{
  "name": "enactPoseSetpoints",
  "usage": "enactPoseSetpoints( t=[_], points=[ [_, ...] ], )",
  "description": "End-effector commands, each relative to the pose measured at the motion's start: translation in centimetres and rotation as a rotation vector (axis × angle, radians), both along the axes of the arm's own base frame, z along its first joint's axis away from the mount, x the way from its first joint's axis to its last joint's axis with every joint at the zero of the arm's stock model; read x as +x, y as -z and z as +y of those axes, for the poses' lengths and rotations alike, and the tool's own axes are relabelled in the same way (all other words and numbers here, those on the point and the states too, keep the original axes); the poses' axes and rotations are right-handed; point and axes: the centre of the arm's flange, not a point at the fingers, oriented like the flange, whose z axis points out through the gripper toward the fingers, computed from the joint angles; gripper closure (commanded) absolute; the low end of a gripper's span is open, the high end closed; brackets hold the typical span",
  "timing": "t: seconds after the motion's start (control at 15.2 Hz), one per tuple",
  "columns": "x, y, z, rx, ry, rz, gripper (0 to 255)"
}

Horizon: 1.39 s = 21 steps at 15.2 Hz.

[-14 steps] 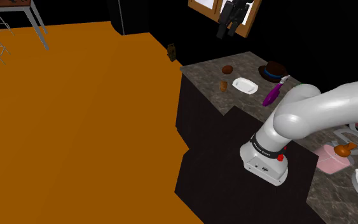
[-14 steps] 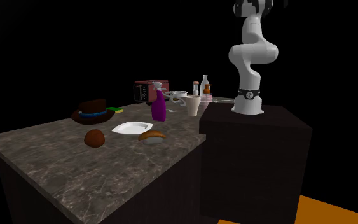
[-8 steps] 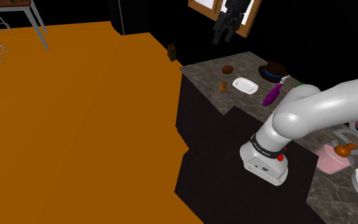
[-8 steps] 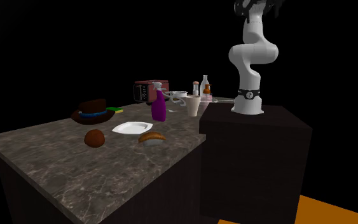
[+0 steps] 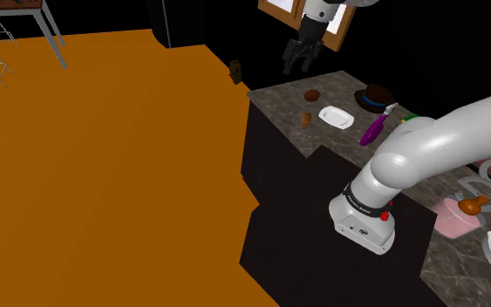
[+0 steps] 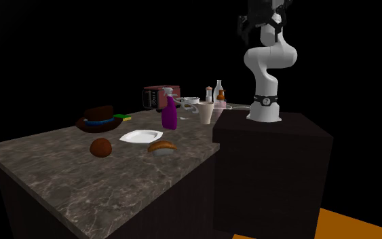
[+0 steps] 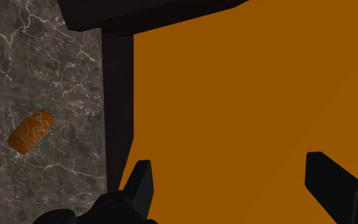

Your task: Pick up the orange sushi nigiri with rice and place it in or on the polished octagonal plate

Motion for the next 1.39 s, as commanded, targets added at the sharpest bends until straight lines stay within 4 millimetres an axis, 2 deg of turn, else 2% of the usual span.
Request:
enactPoseSetpoints(
  t=[0.0,0.66,1.32],
  points=[
    [0.8,1.9,-1.6,-0.005,0.037,0.003,0],
    [4.1,11.4,-9.7,-0.024,0.215,0.026,0],
    [5.6,20.8,-18.4,-0.042,0.393,0.05,0]
  ],
)
